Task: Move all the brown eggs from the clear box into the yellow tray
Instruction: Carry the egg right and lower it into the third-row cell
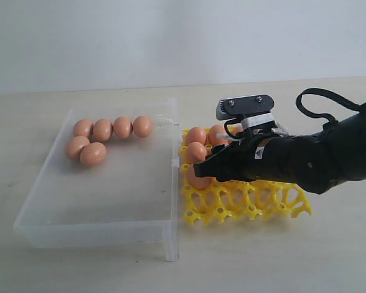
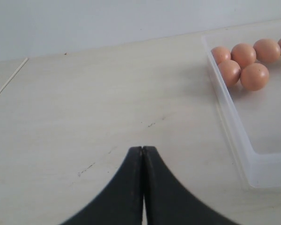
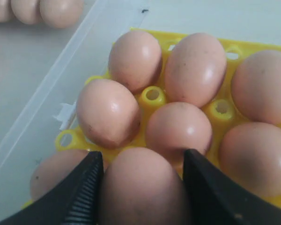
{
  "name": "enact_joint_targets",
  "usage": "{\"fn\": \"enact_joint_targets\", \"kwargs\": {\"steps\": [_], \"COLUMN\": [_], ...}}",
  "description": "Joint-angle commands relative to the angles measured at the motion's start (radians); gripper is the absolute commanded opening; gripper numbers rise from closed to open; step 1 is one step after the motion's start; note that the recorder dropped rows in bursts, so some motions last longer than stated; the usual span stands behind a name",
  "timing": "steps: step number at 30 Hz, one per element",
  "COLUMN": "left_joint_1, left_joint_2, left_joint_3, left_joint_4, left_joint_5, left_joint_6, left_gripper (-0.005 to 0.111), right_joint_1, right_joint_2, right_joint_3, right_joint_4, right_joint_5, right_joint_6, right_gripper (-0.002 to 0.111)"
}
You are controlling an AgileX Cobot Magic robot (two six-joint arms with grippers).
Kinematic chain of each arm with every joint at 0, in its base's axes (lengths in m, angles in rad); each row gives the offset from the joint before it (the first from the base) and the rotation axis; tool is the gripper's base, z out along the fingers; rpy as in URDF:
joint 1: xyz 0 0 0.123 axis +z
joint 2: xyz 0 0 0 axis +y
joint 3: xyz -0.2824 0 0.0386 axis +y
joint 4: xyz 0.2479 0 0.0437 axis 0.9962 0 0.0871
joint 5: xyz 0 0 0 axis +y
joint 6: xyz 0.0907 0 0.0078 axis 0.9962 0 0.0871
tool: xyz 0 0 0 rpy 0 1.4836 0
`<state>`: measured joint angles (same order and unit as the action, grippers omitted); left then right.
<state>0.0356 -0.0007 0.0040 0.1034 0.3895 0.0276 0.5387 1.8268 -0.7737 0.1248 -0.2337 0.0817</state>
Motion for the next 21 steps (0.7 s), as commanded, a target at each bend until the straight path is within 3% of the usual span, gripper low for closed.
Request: {"fn": "enact_joint_targets", "kwargs": {"steps": [1, 11, 14, 18, 21], "left_joint_1": [-0.006, -0.006, -0.006, -0.006, -0.006], "left_joint_2": [0.001, 0.001, 0.001, 0.001, 0.001], "left_joint_3": [-0.004, -0.004, -0.004, -0.004, -0.004], "left_joint_4": [-0.002, -0.002, -0.002, -0.002, -0.002], "left_joint_5": [-0.009, -0.009, -0.009, -0.009, -0.009], "left_joint_6": [-0.005, -0.005, -0.005, -0.005, -0.005], "left_gripper": [0.0, 0.0, 0.0, 0.0, 0.0], "right_joint_1": [-0.007, -0.007, -0.007, -0.007, -0.007], "right_joint_2": [0.014, 0.014, 0.012, -0.008, -0.028], "right_joint_3": [0.001, 0.001, 0.001, 0.001, 0.001], "right_joint_4": [-0.003, -0.003, -0.003, -0.003, -0.003], "right_joint_5": [-0.031, -0.057, -0.055, -0.051, -0.047], "right_joint_6": [-0.002, -0.002, -0.002, -0.002, -0.002], "right_gripper": [0.0, 0.003, 0.017, 0.05, 0.066]}}
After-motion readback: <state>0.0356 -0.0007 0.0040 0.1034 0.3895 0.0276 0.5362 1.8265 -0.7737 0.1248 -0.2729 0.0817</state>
